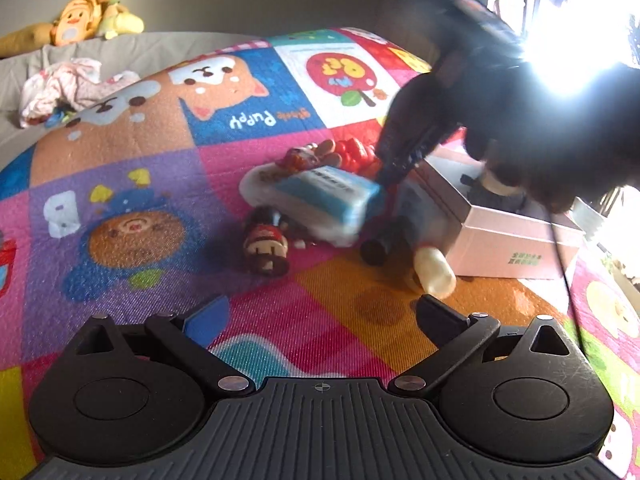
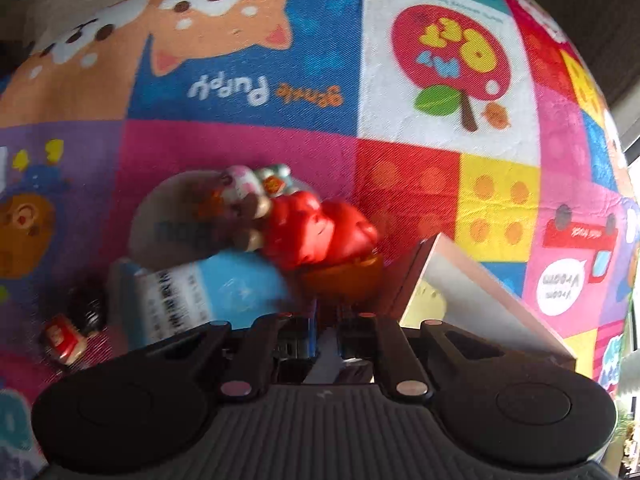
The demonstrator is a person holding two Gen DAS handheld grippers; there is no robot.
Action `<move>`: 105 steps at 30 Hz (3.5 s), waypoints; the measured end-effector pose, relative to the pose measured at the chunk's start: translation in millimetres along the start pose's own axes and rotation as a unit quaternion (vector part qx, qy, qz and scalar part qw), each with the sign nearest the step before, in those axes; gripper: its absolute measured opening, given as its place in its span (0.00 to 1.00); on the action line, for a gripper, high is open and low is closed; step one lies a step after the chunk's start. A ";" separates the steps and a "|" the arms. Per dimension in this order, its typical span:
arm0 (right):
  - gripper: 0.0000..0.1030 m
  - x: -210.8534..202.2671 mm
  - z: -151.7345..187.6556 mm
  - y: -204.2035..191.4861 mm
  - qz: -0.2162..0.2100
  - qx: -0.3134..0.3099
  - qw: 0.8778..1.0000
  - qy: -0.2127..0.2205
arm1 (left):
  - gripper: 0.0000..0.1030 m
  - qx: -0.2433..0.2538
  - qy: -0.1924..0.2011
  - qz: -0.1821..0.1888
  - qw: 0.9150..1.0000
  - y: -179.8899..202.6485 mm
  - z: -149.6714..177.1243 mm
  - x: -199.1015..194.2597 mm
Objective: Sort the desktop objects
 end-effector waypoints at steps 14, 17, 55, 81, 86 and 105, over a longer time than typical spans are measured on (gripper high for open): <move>0.09 -107.8 136.6 -19.5 -0.085 -0.019 0.994 0.066 | 0.99 -0.004 -0.008 -0.031 0.999 -3.1 1.1 1.7; 0.13 -119.1 125.3 -6.1 -0.082 0.004 0.991 0.106 | 0.99 0.012 -0.015 -0.047 0.999 1.3 1.9 3.3; 0.93 -114.3 235.9 72.2 -0.050 0.152 0.982 0.104 | 1.00 0.048 -0.070 0.047 0.995 31.6 21.0 -31.9; 1.00 -82.4 261.8 22.0 -0.065 0.216 0.969 0.097 | 1.00 0.157 -0.107 -0.027 0.982 34.3 37.1 -39.2; 1.00 -91.1 253.0 17.1 -0.124 0.163 0.974 0.096 | 1.00 0.168 -0.107 -0.001 0.980 44.4 46.6 -43.3; 0.89 -102.1 219.0 -18.8 -0.158 0.065 0.972 0.160 | 0.99 0.146 -0.102 0.055 0.983 67.5 51.1 -38.9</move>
Point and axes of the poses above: each gripper's, at about its wrist camera, not at the fingertips, and x roughly the way its jaws point, y to its right, z to its underside, the point moved 7 cm from there along x, roughly the way its jaws point, and after that the axes turned 13 degrees about z, right-handed, at the moved point
